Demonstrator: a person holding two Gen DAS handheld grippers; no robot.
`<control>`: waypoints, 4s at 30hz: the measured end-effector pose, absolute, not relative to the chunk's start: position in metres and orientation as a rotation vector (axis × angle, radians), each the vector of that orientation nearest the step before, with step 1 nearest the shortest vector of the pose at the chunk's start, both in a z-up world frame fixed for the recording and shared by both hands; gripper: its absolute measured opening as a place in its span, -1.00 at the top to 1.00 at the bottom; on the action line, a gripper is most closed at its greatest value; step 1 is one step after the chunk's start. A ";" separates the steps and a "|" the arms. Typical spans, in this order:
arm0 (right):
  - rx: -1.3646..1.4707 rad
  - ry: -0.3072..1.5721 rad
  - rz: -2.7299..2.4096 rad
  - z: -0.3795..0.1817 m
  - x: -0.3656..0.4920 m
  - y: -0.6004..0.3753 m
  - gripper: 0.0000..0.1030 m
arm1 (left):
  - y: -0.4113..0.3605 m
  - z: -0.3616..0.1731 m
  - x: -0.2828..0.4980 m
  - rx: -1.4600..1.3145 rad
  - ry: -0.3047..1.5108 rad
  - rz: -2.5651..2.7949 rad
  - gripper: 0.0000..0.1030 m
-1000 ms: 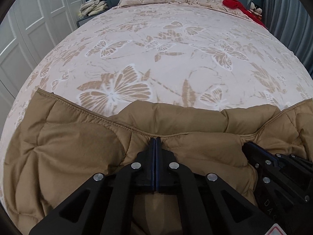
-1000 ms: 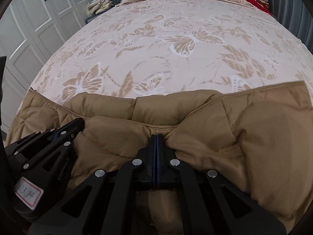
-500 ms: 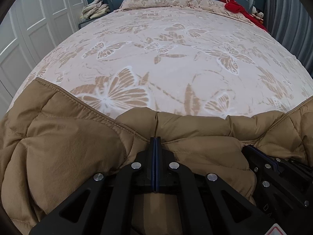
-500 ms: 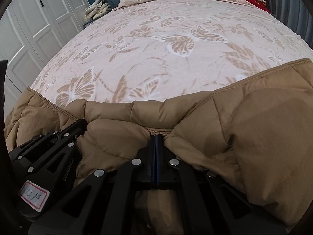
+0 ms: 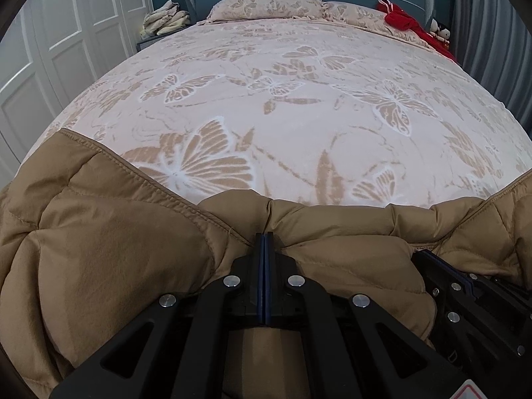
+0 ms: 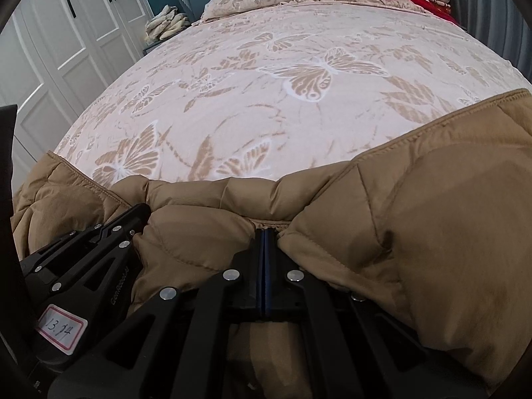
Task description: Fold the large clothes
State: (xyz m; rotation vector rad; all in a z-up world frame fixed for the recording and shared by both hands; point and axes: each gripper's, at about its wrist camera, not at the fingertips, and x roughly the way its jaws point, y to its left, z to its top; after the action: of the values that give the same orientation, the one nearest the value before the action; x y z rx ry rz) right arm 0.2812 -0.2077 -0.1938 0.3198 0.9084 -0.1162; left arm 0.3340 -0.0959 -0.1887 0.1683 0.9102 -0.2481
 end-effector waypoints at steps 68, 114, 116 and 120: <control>0.442 0.945 0.048 -0.107 0.071 -0.156 0.89 | 0.063 -0.050 0.181 -0.347 0.971 -0.353 0.67; 0.824 0.822 -0.217 -0.130 -0.053 -0.337 0.94 | -0.218 -0.087 0.055 0.304 1.040 -0.763 0.79; 0.823 0.808 -0.233 -0.125 -0.057 -0.343 0.93 | -0.223 -0.096 0.056 0.305 1.061 -0.759 0.79; 0.826 0.790 -0.243 -0.120 -0.063 -0.351 0.93 | -0.232 -0.107 0.052 0.332 1.068 -0.746 0.79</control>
State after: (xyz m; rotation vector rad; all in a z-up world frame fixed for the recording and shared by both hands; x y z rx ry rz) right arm -0.0632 -0.3513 -0.1200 0.8261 0.7899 -0.2430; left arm 0.0522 -0.2322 -0.1071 0.3320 1.0678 -0.7457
